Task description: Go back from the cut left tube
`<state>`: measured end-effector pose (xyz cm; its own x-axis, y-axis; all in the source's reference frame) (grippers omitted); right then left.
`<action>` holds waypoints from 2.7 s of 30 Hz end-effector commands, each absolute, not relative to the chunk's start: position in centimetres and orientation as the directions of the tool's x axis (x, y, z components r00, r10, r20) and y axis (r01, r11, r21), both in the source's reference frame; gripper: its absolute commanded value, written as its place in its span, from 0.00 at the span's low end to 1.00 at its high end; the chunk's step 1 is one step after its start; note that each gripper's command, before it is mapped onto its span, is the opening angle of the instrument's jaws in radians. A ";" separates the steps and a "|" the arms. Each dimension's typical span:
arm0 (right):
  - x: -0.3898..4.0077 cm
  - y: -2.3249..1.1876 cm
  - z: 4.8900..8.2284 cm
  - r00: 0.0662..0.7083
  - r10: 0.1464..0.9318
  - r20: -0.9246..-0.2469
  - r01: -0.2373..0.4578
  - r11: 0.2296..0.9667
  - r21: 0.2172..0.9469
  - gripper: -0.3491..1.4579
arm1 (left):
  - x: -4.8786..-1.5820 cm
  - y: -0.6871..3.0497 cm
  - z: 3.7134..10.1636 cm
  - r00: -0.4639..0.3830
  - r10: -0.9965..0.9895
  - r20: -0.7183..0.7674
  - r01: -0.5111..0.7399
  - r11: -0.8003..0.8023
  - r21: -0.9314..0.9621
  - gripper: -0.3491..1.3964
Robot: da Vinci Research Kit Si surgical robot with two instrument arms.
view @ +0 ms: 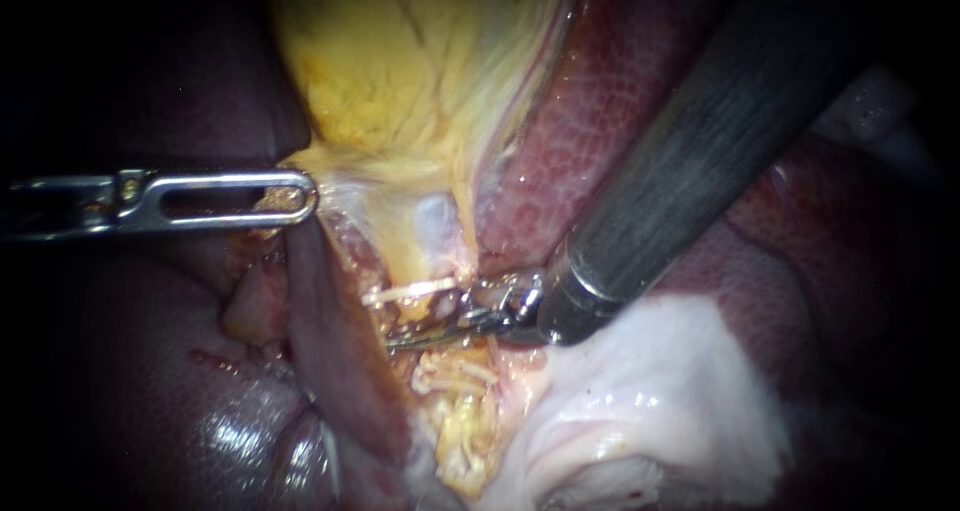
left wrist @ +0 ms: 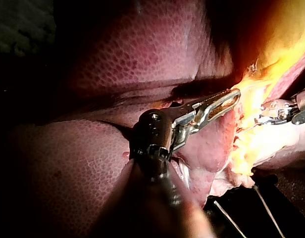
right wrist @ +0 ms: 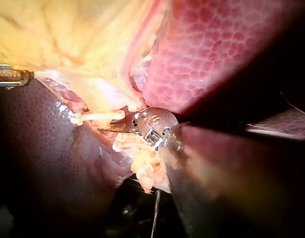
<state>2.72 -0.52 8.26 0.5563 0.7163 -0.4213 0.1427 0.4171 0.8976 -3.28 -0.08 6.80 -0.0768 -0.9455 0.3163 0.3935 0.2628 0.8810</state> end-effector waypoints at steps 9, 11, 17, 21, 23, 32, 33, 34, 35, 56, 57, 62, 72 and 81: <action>2.71 -0.51 8.25 0.557 0.716 -0.421 0.143 0.417 0.898 0.00 | -3.28 -0.08 6.80 -0.077 -0.946 0.316 0.393 0.263 0.881 0.00; 2.69 -0.51 8.22 0.543 0.728 -0.418 0.124 0.422 0.898 0.21 | -3.27 -0.08 6.80 -0.077 -0.946 0.316 0.393 0.263 0.881 0.00; 2.60 -0.48 8.12 0.496 0.730 -0.470 0.099 0.490 0.866 0.84 | -3.27 -0.08 6.80 -0.076 -0.946 0.316 0.393 0.263 0.881 0.00; 2.53 -0.45 8.06 0.492 0.729 -0.475 0.098 0.496 0.863 0.84 | -3.27 -0.08 6.81 -0.076 -0.945 0.317 0.393 0.263 0.881 0.00; 2.50 -0.44 8.04 0.489 0.728 -0.480 0.103 0.498 0.861 0.84 | -3.26 -0.08 6.81 -0.076 -0.945 0.317 0.393 0.263 0.881 0.00; 2.20 -0.45 7.85 0.476 0.705 -0.526 0.130 0.535 0.835 0.94 | -3.26 -0.08 6.82 -0.076 -0.945 0.317 0.393 0.264 0.881 0.00; 2.14 -0.44 7.82 0.470 0.698 -0.540 0.132 0.550 0.825 0.96 | -3.26 -0.08 6.82 -0.076 -0.945 0.317 0.393 0.264 0.881 0.00; 2.10 -0.42 7.78 0.462 0.693 -0.553 0.130 0.564 0.815 0.97 | -3.26 -0.08 6.82 -0.076 -0.945 0.317 0.393 0.264 0.881 0.00; 2.04 -0.40 7.73 0.455 0.685 -0.569 0.131 0.580 0.804 0.98 | -3.26 -0.08 6.83 -0.076 -0.945 0.317 0.393 0.264 0.881 0.00; 1.22 0.35 6.63 0.369 0.508 -0.778 0.076 0.818 0.570 0.98 | -3.33 -0.13 6.95 -0.078 -0.943 0.324 0.397 0.269 0.877 0.00; 1.22 0.35 6.62 0.369 0.505 -0.780 0.076 0.820 0.567 0.98 | -3.33 -0.14 6.95 -0.078 -0.943 0.325 0.398 0.269 0.877 0.00; 1.19 0.35 6.60 0.369 0.501 -0.783 0.077 0.823 0.563 0.98 | -3.40 -0.17 7.02 -0.083 -0.940 0.330 0.400 0.272 0.875 0.00; 1.14 0.36 6.56 0.369 0.502 -0.782 0.078 0.822 0.564 0.98 | -3.77 -0.29 7.34 -0.049 -0.943 0.328 0.407 0.281 0.869 0.00; 1.13 0.37 6.50 0.372 0.503 -0.780 0.077 0.821 0.565 0.98 | -3.99 -0.29 7.47 -0.036 -0.946 0.322 0.404 0.281 0.871 0.00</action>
<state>1.13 0.37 6.50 0.3708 0.5033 -0.7805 0.0766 0.8210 0.5657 -4.00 -0.29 7.47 -0.0368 -0.9460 0.3221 0.4027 0.2809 0.8712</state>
